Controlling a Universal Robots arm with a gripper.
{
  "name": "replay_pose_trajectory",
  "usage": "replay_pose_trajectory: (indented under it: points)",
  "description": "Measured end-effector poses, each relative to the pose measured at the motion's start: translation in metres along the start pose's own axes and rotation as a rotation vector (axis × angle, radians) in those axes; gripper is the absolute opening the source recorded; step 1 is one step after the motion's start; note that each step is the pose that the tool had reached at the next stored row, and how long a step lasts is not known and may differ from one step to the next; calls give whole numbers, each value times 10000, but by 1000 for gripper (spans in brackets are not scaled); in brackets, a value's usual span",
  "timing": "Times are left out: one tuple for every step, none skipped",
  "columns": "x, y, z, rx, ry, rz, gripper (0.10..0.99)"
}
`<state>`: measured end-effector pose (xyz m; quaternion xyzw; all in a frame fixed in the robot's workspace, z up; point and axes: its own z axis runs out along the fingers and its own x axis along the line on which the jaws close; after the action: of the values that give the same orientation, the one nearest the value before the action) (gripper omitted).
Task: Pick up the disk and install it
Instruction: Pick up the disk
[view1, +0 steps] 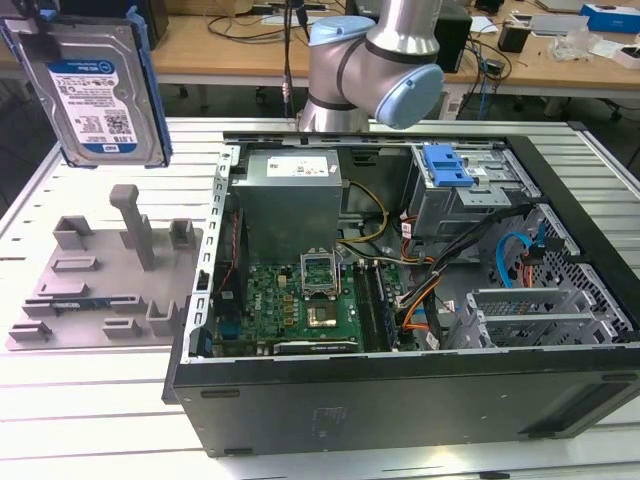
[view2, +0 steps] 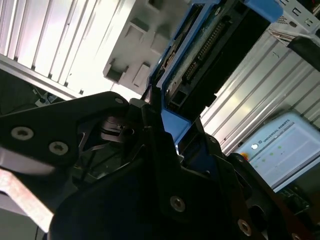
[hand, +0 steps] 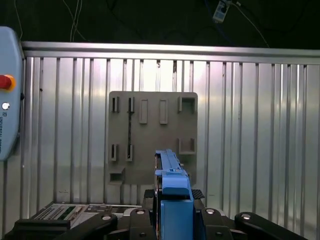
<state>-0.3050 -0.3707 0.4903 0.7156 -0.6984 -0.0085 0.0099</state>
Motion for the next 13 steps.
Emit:
replay_pose_trajectory:
  points:
    - [32,-53,-1,-1,0,-3,369]
    - [71,-123,-3,-2,0,-1,369]
    - [113,-198,-5,-4,0,-3,369]
    - [141,-251,-6,-5,0,-2,369]
    - [160,-287,-7,-6,0,-1,369]
    - [199,-359,-9,-9,0,-3,369]
    - [235,-428,-11,-12,-1,0,369]
    - [283,-518,-13,-14,0,-2,369]
    - [304,-558,-14,-16,-1,0,369]
    - [325,-599,-15,-18,0,-2,369]
    - [351,-649,-16,-19,-1,-3,369]
    - [374,-692,-17,-21,0,-1,369]
    - [405,-754,-19,-24,0,-3,369]
